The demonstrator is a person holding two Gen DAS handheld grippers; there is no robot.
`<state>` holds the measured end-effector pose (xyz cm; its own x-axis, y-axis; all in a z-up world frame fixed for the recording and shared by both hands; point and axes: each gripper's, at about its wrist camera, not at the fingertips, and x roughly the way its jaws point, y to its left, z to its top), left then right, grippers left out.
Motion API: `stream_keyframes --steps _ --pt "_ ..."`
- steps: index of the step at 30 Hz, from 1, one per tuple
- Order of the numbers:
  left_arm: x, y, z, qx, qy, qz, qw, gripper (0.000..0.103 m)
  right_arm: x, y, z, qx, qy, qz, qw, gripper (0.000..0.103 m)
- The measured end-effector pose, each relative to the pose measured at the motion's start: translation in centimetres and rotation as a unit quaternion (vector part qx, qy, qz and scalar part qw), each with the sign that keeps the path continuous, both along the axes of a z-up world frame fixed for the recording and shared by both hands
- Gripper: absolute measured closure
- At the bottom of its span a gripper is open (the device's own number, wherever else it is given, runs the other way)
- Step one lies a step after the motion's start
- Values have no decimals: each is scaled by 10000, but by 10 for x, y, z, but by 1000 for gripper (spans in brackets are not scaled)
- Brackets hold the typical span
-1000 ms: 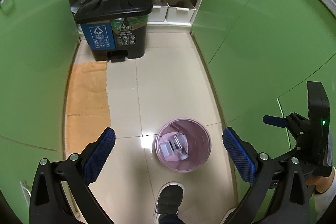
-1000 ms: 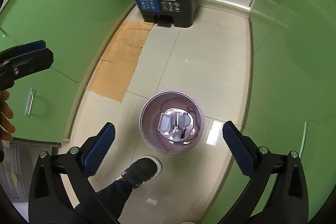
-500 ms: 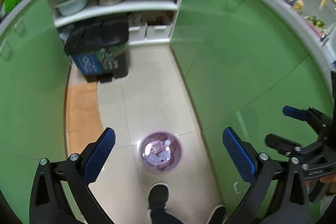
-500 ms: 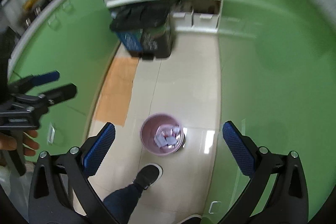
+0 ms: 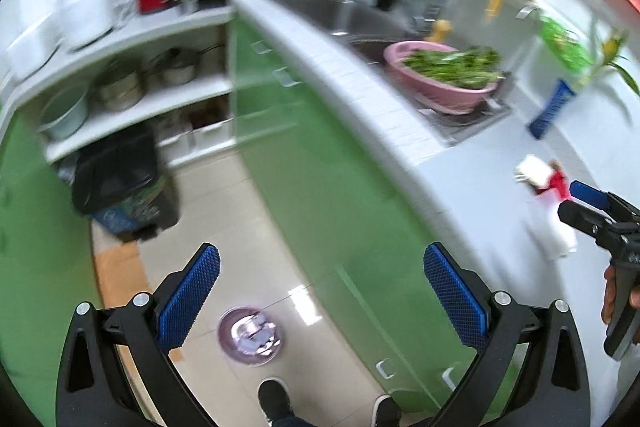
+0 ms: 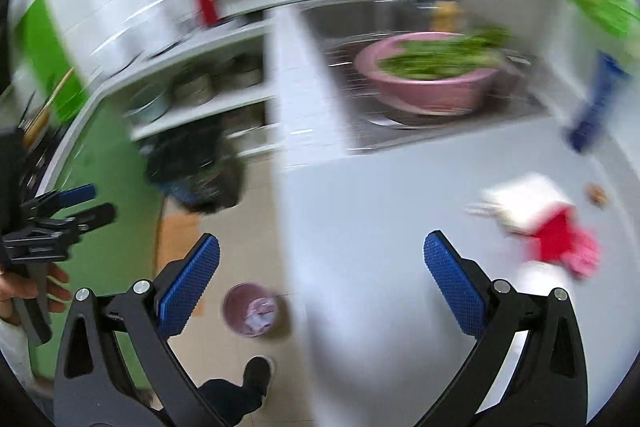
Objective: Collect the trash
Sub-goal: 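Return both tools to the counter above the white plate, then grasp the clear plastic box with the left gripper while the right gripper grasps the white plate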
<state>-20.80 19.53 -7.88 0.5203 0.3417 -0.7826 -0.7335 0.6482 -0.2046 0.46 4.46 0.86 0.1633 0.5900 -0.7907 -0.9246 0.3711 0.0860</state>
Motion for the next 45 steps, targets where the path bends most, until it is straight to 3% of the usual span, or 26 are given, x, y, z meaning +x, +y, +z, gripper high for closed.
stream_keyframes --steps 8,15,21,28,35,44,45 --pt "98 -32 47 156 -100 -1183 9928 5 112 -106 26 -108 -100 -1665 9859 3" --pt "165 -61 64 190 0 -1941 9808 5 144 -154 26 -196 20 -2257 9740 3" --pt "216 -89 48 0 248 -2293 9730 5 159 -176 23 -195 97 -2454 9692 3" --pt "267 -105 7 -512 544 -2257 9713 5 169 -189 10 -260 192 -2424 9696 3" --pt "312 -110 -24 -1144 712 -1775 9749 5 175 -202 -6 -359 327 -2381 9700 3" --pt "334 -117 -44 -1449 713 -1157 9801 6 179 -209 -18 -399 440 -2286 9717 3" --pt "335 -117 -45 -1427 747 -1128 9805 12 179 -209 -18 -396 449 -2271 9720 3"
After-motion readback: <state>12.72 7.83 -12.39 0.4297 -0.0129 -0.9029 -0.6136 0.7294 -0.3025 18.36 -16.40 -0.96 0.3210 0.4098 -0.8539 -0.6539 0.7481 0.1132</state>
